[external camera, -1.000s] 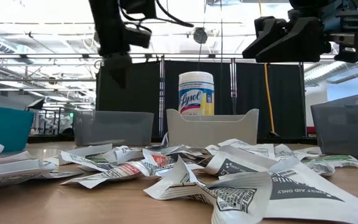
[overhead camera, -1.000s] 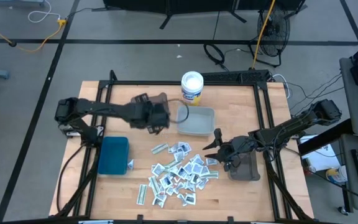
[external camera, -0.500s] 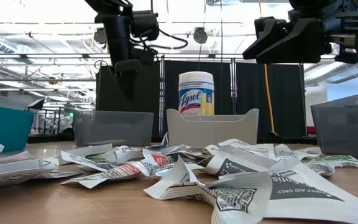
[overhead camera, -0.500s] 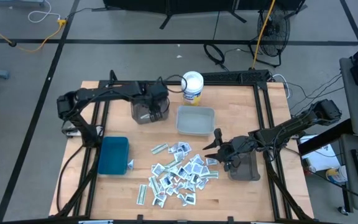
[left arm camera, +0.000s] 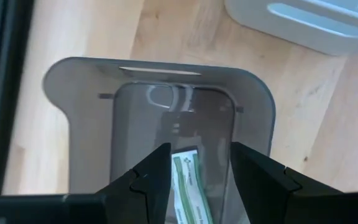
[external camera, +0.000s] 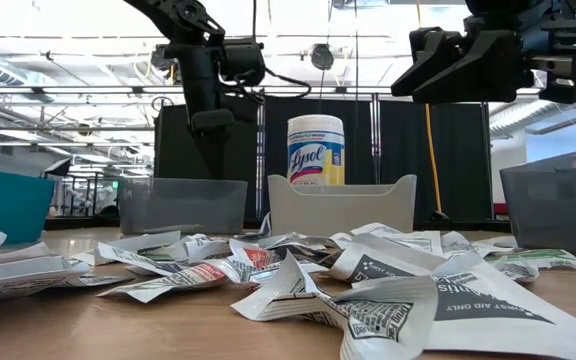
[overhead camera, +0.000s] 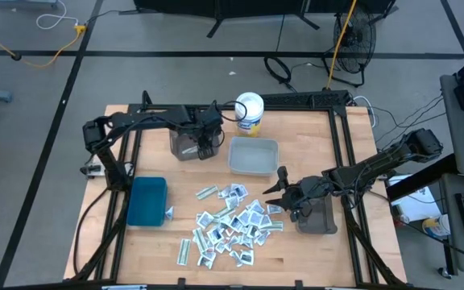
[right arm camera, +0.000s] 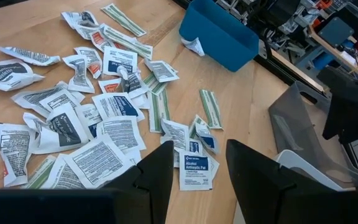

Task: Pick & Place First Aid Supplies
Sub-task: Adjust the top black bin, then put the green bandage pack into the top black bin

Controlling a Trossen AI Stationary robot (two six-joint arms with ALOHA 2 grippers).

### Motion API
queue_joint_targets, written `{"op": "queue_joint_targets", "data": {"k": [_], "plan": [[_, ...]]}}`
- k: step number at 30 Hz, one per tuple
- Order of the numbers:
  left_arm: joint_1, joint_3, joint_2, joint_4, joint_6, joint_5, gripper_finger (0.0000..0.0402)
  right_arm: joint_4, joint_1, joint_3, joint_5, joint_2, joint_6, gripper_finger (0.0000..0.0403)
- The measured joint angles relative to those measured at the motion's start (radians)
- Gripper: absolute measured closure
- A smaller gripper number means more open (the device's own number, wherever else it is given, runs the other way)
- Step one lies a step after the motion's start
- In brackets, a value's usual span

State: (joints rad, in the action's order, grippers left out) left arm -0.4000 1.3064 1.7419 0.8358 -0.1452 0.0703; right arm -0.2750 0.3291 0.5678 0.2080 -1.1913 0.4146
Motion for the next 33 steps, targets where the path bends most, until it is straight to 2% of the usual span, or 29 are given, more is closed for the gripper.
{"op": "queue_joint_targets", "data": {"k": [11,22,28,33], "plan": [[0.006,0.000,0.006,0.011,-0.002,-0.064,0.0231,0.000,0.000,0.000,0.000,0.000,0.000,0.0261],[0.042,0.000,0.006,0.035,0.005,-0.069,0.0231,0.000,0.000,0.000,0.000,0.000,-0.002,0.0261],[0.042,0.000,-0.003,0.034,0.019,0.041,0.0231,-0.001,0.000,0.000,0.000,0.000,-0.002,0.0261],[0.065,0.000,-0.056,0.033,0.037,0.069,0.0231,0.015,0.000,0.000,0.000,0.000,-0.002,0.0261]]}}
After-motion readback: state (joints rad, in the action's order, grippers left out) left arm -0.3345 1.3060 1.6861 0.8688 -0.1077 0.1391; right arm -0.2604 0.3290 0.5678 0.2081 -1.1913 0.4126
